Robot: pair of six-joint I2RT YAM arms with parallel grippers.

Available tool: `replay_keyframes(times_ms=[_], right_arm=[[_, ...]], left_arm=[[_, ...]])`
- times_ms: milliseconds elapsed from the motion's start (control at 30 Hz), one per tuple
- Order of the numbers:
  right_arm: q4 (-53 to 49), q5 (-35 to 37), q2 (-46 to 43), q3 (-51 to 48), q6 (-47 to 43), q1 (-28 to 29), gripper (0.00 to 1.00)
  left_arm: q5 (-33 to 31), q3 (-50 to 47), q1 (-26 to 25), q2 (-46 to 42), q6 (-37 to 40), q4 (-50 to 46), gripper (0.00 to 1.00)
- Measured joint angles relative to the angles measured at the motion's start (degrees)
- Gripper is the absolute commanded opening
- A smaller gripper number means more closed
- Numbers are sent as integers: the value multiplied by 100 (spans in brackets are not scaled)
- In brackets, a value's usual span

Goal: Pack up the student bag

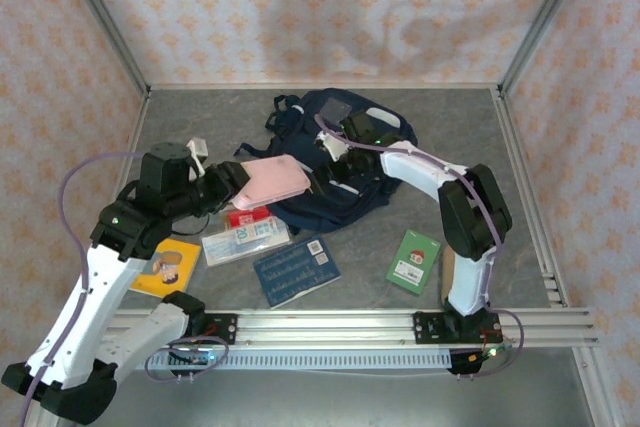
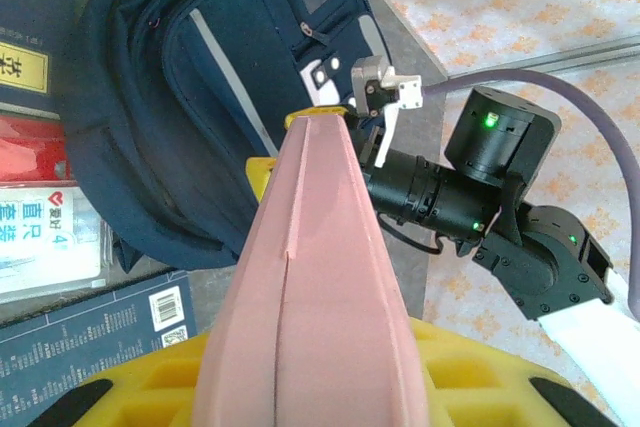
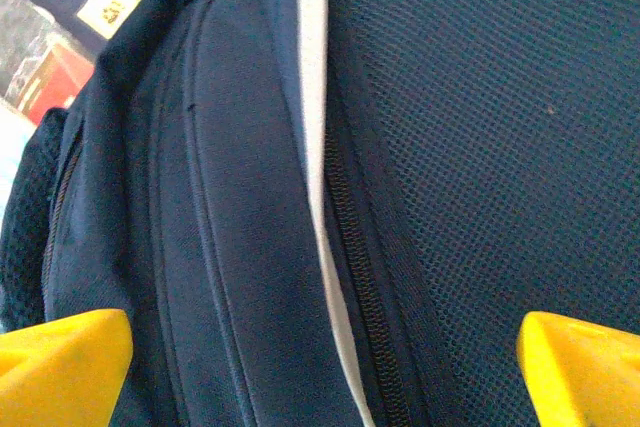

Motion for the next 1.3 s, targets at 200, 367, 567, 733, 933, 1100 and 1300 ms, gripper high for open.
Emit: replay_keyframes(times_ms=[200, 367, 567, 733, 933, 1100, 1300], right_arm=[[-111, 264, 39, 0, -686, 151, 98], [-118, 1084, 293, 0, -1106, 457, 86], [-81, 1733, 560, 140, -1154, 651, 23], [129, 1808, 348, 109, -841, 570, 0], [146, 1862, -197, -57, 81, 323, 0], [90, 1460, -789, -55, 1051, -122, 0], [-146, 466, -1128, 96, 1980, -863, 0]], left_arm=[[-17, 2, 0, -103, 35, -52, 21], [-24, 2, 0, -105, 37, -52, 21], [-24, 2, 4, -105, 39, -52, 20], [-48, 2, 63, -105, 103, -52, 20], [-68, 4, 66, -74, 168, -50, 19], [-205, 111, 66, 57, 317, -72, 19], [-507, 181, 66, 85, 446, -114, 18]])
